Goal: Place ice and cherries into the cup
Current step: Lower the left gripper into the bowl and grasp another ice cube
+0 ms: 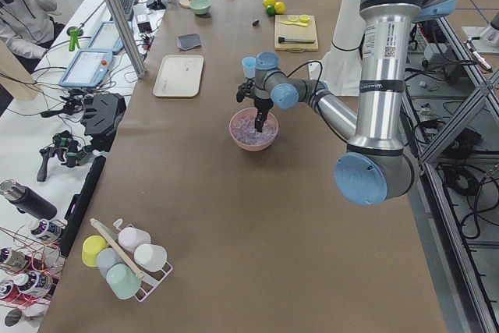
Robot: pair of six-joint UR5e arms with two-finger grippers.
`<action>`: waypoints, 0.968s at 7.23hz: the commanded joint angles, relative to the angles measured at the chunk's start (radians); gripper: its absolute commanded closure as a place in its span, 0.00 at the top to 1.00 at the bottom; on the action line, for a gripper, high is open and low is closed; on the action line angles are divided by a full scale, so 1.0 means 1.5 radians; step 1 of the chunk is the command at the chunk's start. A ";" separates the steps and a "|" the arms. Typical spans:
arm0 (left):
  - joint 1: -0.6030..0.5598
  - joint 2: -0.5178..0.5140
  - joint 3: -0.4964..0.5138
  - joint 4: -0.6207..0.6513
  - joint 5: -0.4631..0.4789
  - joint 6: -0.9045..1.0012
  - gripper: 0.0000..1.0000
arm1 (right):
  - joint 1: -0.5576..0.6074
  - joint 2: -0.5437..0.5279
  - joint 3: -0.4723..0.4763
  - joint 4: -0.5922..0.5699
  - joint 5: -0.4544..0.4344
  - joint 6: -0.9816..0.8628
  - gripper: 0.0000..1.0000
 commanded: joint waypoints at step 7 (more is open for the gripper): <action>-0.019 -0.020 0.047 -0.005 -0.007 -0.005 0.53 | 0.000 -0.001 0.001 0.003 0.004 0.000 0.99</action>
